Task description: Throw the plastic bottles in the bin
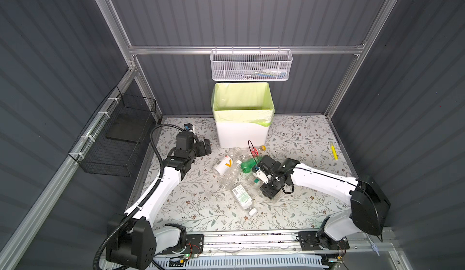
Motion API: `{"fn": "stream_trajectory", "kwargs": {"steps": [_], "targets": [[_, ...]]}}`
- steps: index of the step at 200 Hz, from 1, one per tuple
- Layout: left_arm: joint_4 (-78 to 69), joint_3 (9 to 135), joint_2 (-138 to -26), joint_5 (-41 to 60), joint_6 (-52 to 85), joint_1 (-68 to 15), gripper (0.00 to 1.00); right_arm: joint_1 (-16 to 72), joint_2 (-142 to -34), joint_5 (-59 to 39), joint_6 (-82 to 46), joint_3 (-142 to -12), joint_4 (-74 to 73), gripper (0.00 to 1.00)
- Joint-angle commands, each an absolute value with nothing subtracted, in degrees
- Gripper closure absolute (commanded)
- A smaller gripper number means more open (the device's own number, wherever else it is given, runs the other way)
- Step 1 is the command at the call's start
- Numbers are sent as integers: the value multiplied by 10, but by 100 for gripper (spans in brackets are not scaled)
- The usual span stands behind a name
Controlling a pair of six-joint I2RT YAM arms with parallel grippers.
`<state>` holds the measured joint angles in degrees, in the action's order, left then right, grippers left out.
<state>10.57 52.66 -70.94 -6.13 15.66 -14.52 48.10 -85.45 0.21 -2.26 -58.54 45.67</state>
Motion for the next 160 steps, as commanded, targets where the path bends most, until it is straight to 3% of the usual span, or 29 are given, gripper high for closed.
{"fn": "stream_trajectory", "kwargs": {"steps": [1,73,160], "targets": [[95,513,-718,-45,164,-142,0,483,-823,0,-41,-578,473,47],[91,510,-730,-25,167,-142,1,452,-695,-13,-94,-566,449,47],[121,500,-733,-11,158,-143,1,157,-551,-102,-241,-465,359,42]]}}
